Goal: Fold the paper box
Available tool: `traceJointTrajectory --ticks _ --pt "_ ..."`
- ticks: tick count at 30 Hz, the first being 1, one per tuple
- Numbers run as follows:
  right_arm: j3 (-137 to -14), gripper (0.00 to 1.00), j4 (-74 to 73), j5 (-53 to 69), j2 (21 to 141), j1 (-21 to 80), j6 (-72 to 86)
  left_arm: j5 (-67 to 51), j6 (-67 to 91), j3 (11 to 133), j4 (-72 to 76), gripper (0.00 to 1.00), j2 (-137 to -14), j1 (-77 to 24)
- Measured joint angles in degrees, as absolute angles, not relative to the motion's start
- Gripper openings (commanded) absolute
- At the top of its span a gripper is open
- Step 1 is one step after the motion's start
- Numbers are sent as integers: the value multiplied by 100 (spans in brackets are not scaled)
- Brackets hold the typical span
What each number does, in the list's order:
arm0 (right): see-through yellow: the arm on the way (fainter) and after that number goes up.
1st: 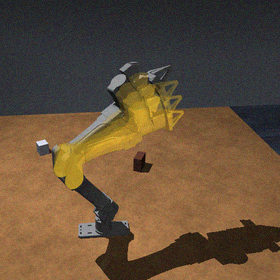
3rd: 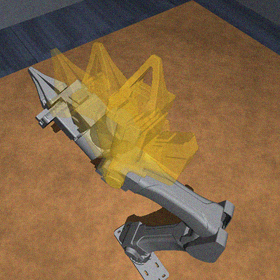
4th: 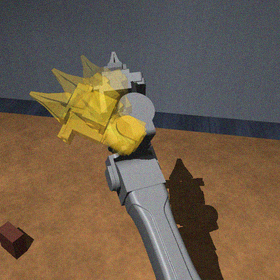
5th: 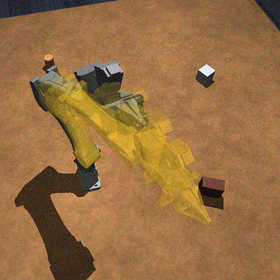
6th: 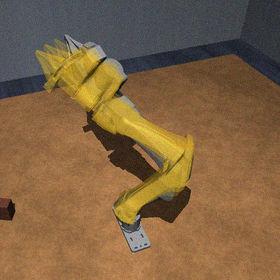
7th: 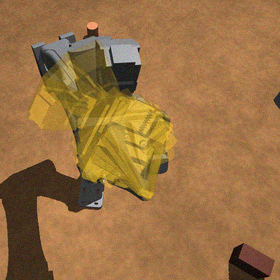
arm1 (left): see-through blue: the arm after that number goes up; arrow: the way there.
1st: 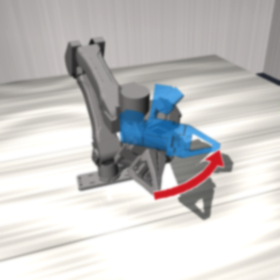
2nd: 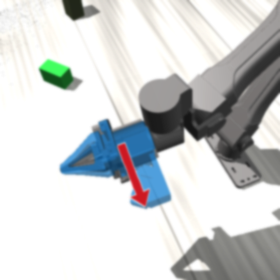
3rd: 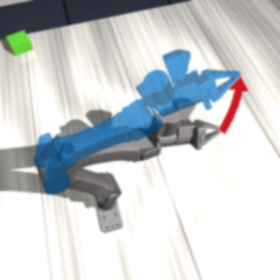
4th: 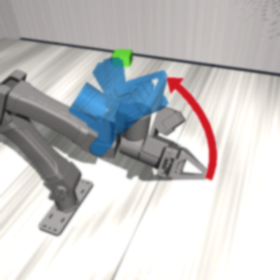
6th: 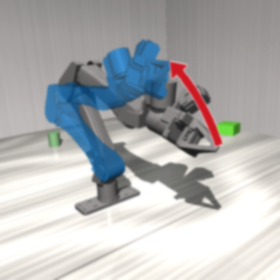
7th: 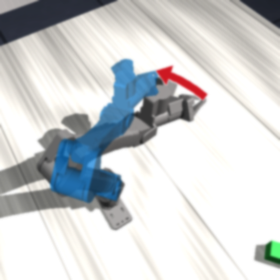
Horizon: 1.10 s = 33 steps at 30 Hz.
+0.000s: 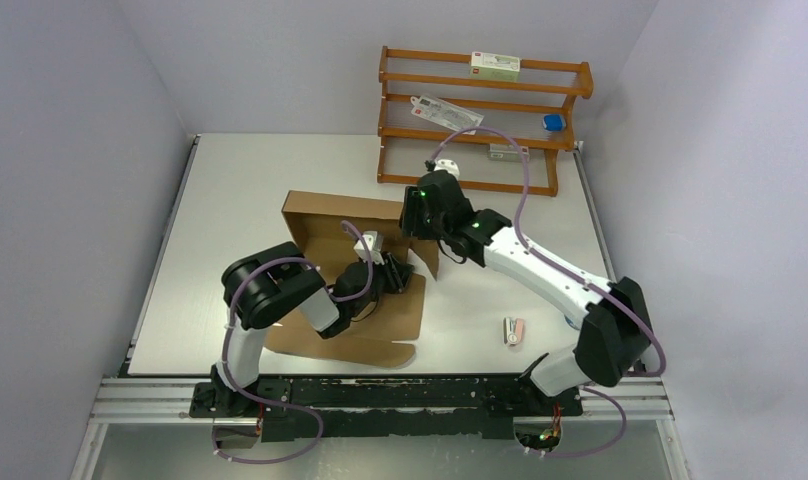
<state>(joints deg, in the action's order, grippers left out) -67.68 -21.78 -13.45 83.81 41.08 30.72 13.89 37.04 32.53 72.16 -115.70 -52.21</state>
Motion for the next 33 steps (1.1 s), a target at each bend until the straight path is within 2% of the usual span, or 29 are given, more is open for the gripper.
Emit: traceJointTrajectory --ticks 8,17,24,33 --pt "-6462 62 -1796 -1315 7961 4082 2794 1372 3616 3061 6954 58 -10862 -5245" --pt "-6208 61 -1785 -1302 7961 4023 2414 1345 3507 2569 6326 64 -9808 -5249" --pt "-6077 53 -1824 -1302 7959 4005 2147 1343 3393 2296 5395 52 -9070 -5024" --pt "-6077 42 -1831 -1155 7959 3981 2171 1385 3468 2134 4687 37 -9212 -4685"
